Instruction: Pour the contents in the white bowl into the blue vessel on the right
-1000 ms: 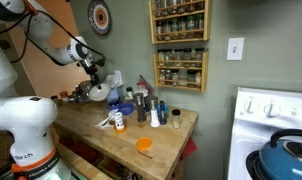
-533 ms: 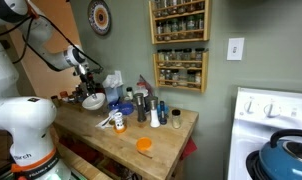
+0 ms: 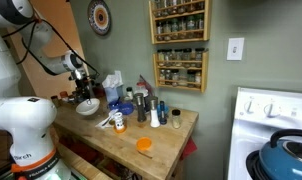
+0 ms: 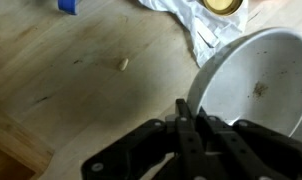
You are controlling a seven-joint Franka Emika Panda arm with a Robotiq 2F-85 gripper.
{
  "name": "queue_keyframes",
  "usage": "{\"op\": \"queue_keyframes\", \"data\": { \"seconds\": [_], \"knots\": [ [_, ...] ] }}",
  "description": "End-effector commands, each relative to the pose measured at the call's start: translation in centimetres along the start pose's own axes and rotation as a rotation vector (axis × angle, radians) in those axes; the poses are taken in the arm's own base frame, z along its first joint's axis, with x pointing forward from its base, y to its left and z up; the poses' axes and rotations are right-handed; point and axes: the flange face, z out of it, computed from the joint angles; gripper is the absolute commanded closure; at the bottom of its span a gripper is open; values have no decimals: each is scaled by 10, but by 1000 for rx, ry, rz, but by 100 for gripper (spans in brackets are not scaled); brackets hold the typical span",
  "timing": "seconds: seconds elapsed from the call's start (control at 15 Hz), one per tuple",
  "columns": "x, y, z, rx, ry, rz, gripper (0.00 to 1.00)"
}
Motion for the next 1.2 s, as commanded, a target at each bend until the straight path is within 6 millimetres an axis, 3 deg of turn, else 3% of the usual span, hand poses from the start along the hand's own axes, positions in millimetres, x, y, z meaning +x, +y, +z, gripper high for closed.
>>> {"op": "queue_keyframes", "data": {
  "seconds": [0.0, 0.33, 1.13],
  "knots": [
    [9, 9, 10, 55, -27, 2, 98],
    [32, 31, 32, 69, -19, -31, 98],
    [22, 79, 78, 90, 19, -169, 98]
  ]
}}
